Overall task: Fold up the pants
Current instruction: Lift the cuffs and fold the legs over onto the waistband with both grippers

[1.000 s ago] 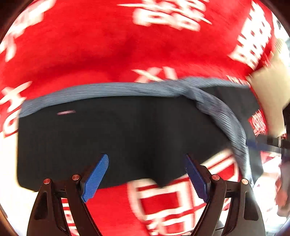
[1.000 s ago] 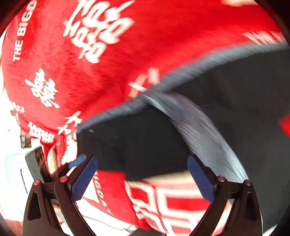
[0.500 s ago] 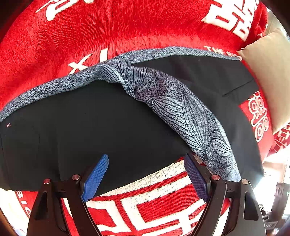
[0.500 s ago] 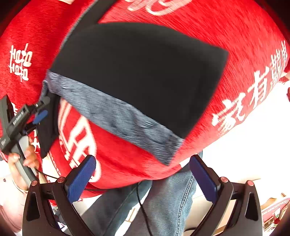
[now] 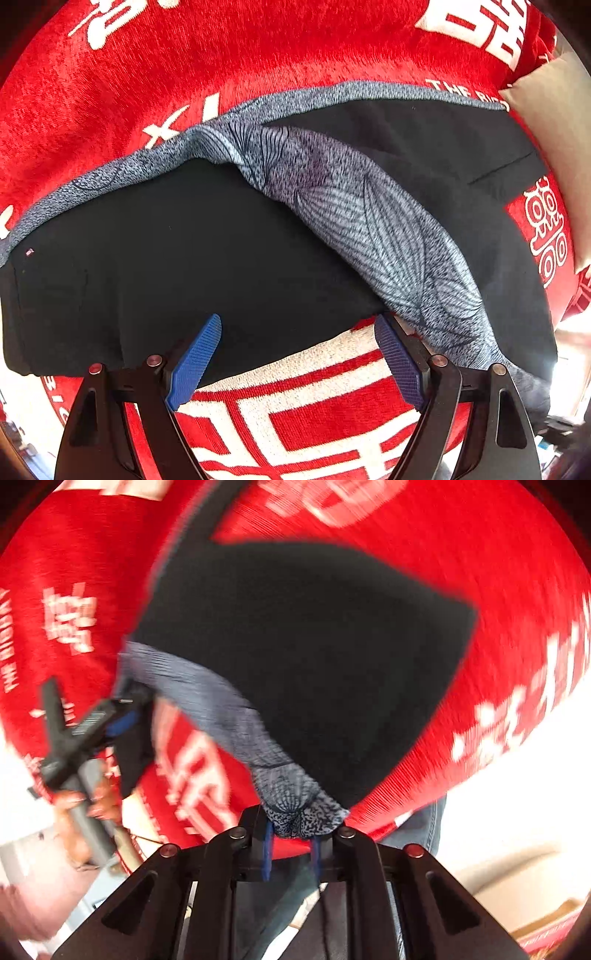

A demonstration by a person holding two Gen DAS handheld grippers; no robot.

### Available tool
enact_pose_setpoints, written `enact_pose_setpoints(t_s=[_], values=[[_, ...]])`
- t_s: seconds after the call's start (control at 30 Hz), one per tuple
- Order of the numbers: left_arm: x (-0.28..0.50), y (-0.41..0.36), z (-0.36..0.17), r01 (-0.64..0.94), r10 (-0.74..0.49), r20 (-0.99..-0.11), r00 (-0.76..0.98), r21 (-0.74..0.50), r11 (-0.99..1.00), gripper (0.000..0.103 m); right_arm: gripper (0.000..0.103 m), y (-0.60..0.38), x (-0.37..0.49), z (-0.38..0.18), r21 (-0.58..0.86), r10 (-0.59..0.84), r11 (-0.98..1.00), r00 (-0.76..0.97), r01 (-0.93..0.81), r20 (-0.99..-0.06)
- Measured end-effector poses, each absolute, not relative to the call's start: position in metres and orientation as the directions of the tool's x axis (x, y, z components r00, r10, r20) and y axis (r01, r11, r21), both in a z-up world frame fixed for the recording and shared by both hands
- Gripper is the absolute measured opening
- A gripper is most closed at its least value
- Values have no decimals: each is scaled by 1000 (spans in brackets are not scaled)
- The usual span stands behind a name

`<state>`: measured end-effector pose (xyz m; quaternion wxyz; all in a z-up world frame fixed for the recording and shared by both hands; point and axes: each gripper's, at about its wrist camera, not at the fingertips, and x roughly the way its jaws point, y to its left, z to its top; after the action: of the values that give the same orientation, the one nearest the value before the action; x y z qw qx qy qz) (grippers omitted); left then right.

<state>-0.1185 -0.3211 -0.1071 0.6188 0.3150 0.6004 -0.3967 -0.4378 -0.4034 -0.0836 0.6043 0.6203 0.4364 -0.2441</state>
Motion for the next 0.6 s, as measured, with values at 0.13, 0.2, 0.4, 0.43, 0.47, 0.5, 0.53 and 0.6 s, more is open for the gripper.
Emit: enact_pose_setpoints(t_s=[0.13,0.2,0.4,0.43,0.47,0.5,0.53,0.6], values=[[-120,-335,-89,854,-137,-990,-13,-82,514,86,16,-446,-420,-31,582,189,214,551,785,-813],[-119,-347,-80,844,-153,-988,5,-78,531,86,16,-481,-411,-6,590,149,264,572,763,-807],[-94,-363,-52,788,-211,-974,87,-62,612,86,14,-610,-373,31,557,67,405,585,724,-809],[-91,-365,-50,778,-216,-971,101,-58,626,86,13,-626,-369,32,545,57,418,577,727,-814],[-88,-368,-49,769,-217,-969,117,-50,638,86,6,-650,-359,31,528,48,431,565,732,-823],[-84,-369,-49,763,-215,-968,127,-43,645,86,6,-663,-353,31,515,45,439,554,736,-831],[-81,-373,-54,757,-203,-969,142,-26,653,86,6,-683,-343,27,490,39,445,531,749,-847],[-79,-381,-65,749,-174,-972,155,1,663,86,7,-713,-332,0,481,83,428,496,766,-864]])
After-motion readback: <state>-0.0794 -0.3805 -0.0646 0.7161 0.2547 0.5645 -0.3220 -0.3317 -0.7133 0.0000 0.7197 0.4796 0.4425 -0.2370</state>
